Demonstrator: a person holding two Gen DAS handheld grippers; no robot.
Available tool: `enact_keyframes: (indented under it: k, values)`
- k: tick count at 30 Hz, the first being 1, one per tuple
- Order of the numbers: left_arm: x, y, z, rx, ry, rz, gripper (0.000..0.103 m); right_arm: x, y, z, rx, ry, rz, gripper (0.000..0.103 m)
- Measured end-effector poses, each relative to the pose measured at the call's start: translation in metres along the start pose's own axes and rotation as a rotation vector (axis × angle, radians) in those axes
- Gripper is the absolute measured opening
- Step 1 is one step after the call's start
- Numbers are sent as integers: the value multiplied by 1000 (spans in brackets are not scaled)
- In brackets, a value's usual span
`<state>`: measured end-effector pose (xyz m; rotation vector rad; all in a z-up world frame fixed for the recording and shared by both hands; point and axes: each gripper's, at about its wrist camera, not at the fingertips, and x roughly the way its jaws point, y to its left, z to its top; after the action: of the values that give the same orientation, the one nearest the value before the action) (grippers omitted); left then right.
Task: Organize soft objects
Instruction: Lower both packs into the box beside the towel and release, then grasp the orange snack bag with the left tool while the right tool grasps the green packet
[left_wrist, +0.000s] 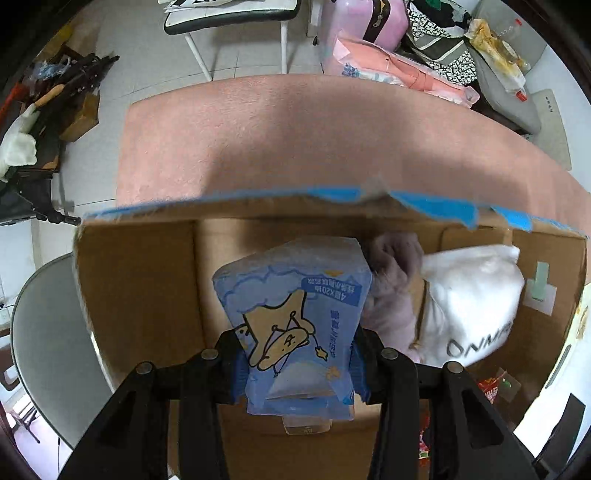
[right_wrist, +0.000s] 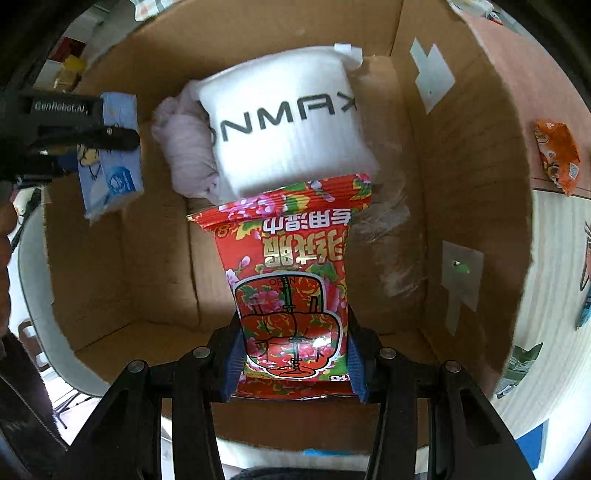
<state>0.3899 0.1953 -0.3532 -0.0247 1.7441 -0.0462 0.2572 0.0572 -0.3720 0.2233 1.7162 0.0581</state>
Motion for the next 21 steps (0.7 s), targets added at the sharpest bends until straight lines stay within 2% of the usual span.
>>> enact_keyframes:
  k: [4, 7, 8, 9, 10, 11, 12, 14, 16, 18, 21]
  values:
    - [7, 3, 4, -19, 35, -35, 43, 13, -1, 0, -4, 29, -31, 49]
    - [2, 6, 2, -34, 23, -43, 51, 16, 7, 0, -1, 30, -33, 50]
    - [-1, 9, 1, -48, 27, -63, 62, 14, 10, -2, -1, 26, -36, 56]
    - [-2, 10, 1, -53, 28, -83, 71, 11, 9, -2, -1, 20, -35, 71]
    - [-7, 11, 0, -51, 19, -86, 73, 6, 11, -4, -4, 6, -36, 79]
    - [-12, 10, -2, -39, 4, -76, 80, 3, 14, -4, -6, -2, -38, 91]
    - [-14, 9, -3, -32, -3, -67, 90, -2, 17, -7, -4, -21, -36, 92]
    - [-22, 10, -9, -30, -24, -52, 95, -8, 24, -8, -1, -31, -35, 92]
    - [-31, 10, -19, -23, -35, -71, 96, -14, 27, -13, 10, -42, -38, 92]
    - [-40, 10, -33, -12, -57, -67, 96, -20, 31, -22, 14, -62, -56, 103]
    - [-51, 9, -56, 0, -108, -53, 96, -31, 31, -25, 21, -87, -69, 103]
